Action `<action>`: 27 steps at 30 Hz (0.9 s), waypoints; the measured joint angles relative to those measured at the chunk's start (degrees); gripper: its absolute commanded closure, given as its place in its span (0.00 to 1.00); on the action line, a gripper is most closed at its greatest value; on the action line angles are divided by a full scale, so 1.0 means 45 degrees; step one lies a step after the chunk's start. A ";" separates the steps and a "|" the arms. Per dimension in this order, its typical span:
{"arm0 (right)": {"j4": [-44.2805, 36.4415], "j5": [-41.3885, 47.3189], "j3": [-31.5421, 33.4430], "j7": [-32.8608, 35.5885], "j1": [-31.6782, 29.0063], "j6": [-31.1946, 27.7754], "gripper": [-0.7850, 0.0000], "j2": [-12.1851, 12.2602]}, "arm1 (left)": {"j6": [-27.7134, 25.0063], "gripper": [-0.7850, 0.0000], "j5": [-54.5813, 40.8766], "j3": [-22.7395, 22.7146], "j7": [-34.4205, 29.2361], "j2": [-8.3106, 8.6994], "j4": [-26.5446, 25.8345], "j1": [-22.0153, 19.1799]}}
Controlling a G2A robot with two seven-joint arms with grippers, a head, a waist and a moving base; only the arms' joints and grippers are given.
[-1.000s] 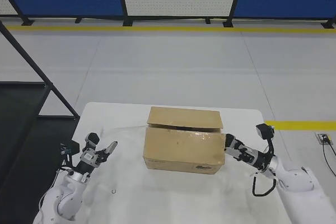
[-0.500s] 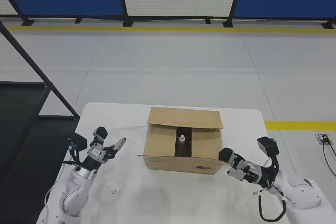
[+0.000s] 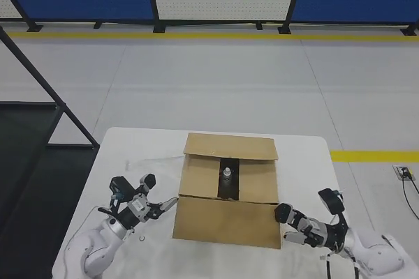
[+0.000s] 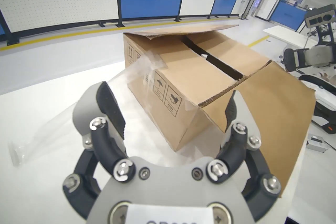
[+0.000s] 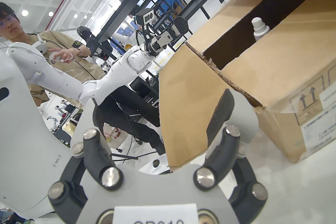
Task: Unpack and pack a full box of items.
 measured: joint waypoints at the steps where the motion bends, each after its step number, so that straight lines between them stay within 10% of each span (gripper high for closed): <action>1: 0.0173 0.0224 0.0057 -0.0023 0.0052 0.0001 0.00 0.0013 | 0.0047 0.00 0.0087 0.0071 0.0026 0.0000 0.0059 -0.0028; 27: 0.0929 0.1201 0.0064 -0.0591 0.0336 0.0002 0.00 -0.0108 | 0.0944 0.00 0.0527 0.0898 0.0472 0.0031 0.0980 -0.0460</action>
